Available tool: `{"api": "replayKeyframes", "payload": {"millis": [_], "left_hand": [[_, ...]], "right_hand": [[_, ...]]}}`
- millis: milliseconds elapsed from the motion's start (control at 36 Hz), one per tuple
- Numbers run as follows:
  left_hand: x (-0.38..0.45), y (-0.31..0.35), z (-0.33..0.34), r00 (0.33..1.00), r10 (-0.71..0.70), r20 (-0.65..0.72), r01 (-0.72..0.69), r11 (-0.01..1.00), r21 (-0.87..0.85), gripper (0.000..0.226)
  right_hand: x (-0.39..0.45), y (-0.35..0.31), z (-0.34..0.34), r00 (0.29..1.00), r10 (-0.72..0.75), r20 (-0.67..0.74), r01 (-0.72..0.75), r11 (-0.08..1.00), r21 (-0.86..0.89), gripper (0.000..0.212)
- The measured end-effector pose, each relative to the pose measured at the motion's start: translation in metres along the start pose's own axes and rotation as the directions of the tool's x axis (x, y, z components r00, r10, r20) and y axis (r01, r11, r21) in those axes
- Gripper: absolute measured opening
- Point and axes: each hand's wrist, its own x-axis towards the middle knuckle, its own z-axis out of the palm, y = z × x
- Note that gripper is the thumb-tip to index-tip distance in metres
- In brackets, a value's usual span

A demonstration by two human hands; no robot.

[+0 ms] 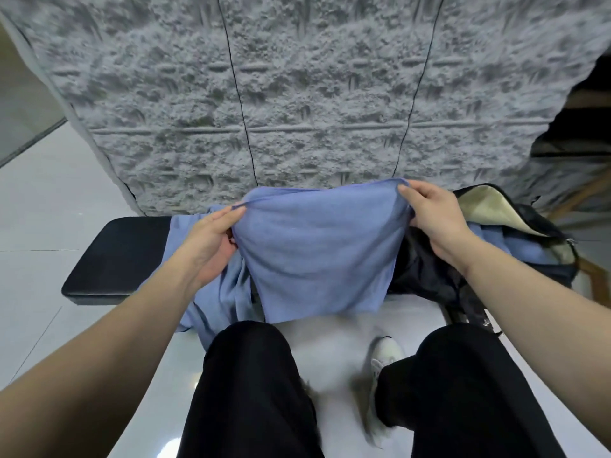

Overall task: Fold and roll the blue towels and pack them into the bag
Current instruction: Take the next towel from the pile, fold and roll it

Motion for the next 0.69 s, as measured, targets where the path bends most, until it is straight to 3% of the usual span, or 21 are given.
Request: {"api": "replayKeyframes", "payload": {"millis": [167, 472, 694], "left_hand": [[-0.010, 0.004, 0.004, 0.999, 0.030, -0.041, -0.032, 0.998, -0.045, 0.019], [-0.023, 0.034, 0.010, 0.999, 0.040, -0.027, -0.033, 0.976, 0.213, 0.013], [-0.026, 0.047, 0.011, 0.996, 0.083, -0.026, -0.075, 0.970, 0.233, 0.020]], "right_hand": [[-0.019, -0.009, -0.006, 0.999, 0.050, 0.016, -0.051, 0.996, 0.069, 0.010], [-0.029, -0.032, -0.029, 0.991, 0.099, 0.089, -0.114, 0.977, 0.182, 0.008], [-0.032, -0.041, -0.034, 0.982, 0.091, 0.166, -0.111, 0.987, 0.112, 0.018]]}}
